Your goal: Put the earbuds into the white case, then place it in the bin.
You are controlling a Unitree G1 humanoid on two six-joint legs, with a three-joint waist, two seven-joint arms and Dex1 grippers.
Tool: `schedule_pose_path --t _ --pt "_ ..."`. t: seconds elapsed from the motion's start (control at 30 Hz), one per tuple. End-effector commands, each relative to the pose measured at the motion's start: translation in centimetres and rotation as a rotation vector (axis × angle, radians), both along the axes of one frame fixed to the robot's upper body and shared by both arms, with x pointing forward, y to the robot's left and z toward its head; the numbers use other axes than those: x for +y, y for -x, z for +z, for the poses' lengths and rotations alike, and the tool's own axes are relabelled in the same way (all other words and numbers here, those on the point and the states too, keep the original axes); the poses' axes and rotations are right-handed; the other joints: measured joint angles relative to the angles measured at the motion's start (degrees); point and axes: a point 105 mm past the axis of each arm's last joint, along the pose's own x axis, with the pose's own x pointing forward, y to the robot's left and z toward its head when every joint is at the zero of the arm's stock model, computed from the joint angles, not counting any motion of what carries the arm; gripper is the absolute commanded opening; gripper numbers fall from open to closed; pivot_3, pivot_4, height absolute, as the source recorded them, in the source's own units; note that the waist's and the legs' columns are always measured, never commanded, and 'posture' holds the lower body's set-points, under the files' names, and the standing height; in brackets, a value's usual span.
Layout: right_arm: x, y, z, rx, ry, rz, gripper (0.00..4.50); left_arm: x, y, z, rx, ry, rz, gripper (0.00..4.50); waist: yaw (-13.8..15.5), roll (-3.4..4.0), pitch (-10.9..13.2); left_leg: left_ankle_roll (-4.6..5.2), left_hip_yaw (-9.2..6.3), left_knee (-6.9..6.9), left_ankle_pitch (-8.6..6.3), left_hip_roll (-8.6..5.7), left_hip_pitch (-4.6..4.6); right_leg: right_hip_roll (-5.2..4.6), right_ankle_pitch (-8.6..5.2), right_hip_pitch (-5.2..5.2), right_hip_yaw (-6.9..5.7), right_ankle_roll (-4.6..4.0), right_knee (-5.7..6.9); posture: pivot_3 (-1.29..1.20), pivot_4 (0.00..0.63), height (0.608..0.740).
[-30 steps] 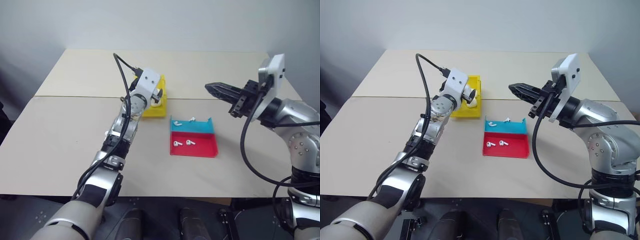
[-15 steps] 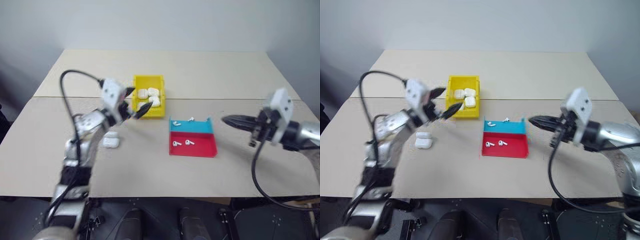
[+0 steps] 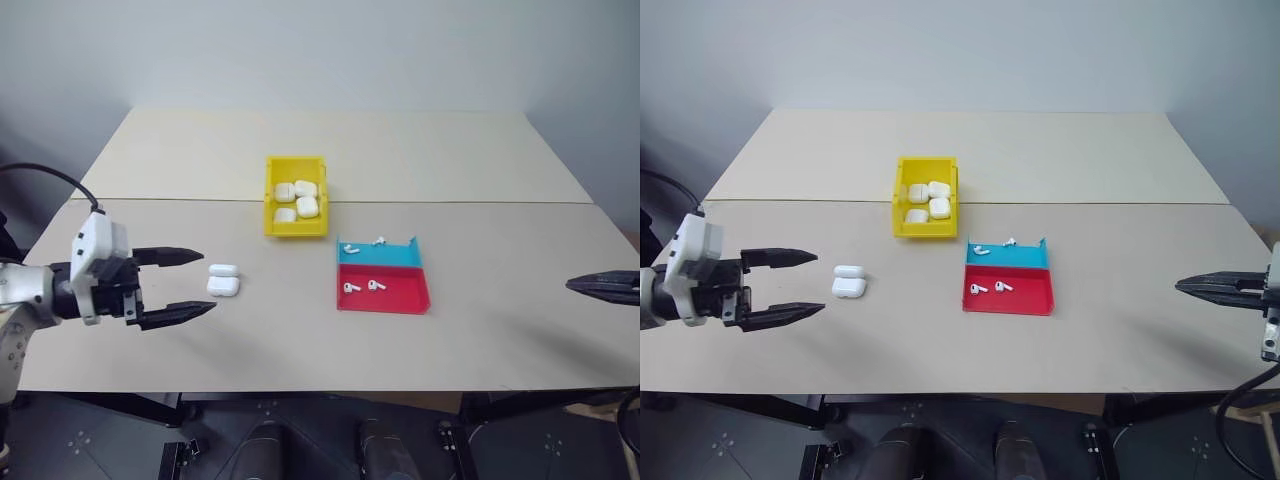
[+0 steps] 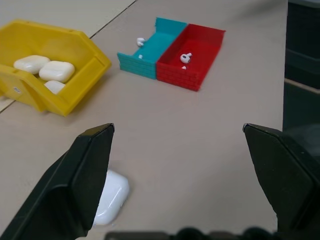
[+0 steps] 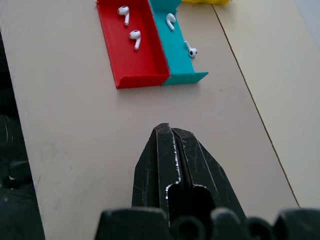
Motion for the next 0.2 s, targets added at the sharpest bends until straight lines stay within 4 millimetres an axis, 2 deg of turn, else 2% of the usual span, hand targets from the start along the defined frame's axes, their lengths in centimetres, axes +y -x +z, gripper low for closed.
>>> schedule_pose_path --t 0.03,0.2 --pt "-0.06 0.32 0.85 -0.049 0.036 0.009 0.00 -0.30 0.25 1.41 -0.040 0.002 -0.026 4.47 0.07 0.00 0.00 0.00 0.00 0.00 0.00 0.01 0.00 0.01 0.00 -0.01 0.00 0.00 0.01 0.00 0.150 0.740" --pt "0.55 0.01 0.03 -0.048 0.032 0.012 0.00 -0.86 0.17 1.59 -0.056 -0.001 -0.061 4.47 0.13 0.00 0.00 0.00 0.00 -0.02 0.00 -0.01 -0.07 0.00 0.05 -0.05 0.00 -0.13 0.02 0.00 0.150 0.740"
